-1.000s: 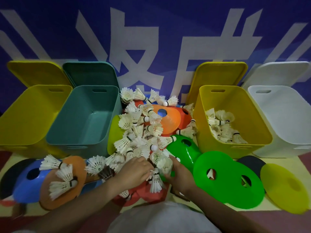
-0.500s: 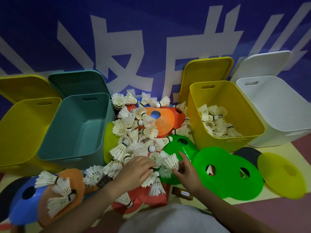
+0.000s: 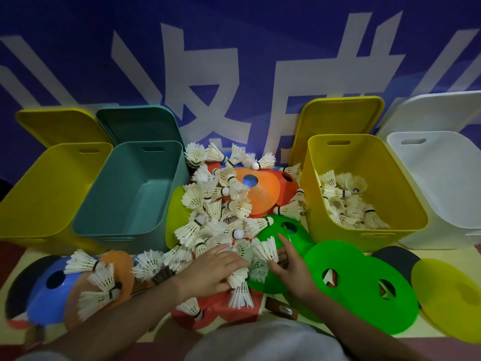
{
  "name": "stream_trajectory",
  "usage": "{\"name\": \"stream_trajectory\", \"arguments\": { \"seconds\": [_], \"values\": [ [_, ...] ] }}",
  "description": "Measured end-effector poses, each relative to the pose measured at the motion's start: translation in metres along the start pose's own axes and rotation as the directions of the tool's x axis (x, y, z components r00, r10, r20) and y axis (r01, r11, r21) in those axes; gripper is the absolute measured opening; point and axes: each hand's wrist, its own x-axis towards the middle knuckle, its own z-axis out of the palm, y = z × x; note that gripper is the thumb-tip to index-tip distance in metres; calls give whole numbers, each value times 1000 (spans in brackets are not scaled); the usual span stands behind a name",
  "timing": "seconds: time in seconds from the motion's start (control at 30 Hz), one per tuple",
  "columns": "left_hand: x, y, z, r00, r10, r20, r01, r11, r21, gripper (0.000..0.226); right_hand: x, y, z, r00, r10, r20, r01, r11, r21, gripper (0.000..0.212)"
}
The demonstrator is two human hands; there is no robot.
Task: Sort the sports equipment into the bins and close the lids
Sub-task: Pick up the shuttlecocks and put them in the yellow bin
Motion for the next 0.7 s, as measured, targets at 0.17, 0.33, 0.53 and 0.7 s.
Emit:
{"name": "stream_trajectory", "arguments": {
  "seconds": [0.17, 0.33, 0.53, 0.7],
  "values": [
    [17, 9, -16, 936, -344, -70, 271, 835, -480, 67, 7, -11, -19, 988, -145, -44, 145, 989, -18, 63],
    [38, 10, -41, 831, -551, -83, 271, 530, -804, 59, 14, -34, -53, 975, -185, -125, 198, 975, 101, 50],
    [71, 3, -62, 715, -697, -59, 223, 307, -925, 43, 25, -47, -98, 944, -240, -225, 262, 962, 72, 47],
    [111, 12, -85, 692, -712, -115, 129, 279, -951, 36, 30, -49, -144, 912, -268, -310, 292, 956, 33, 43]
  ]
}}
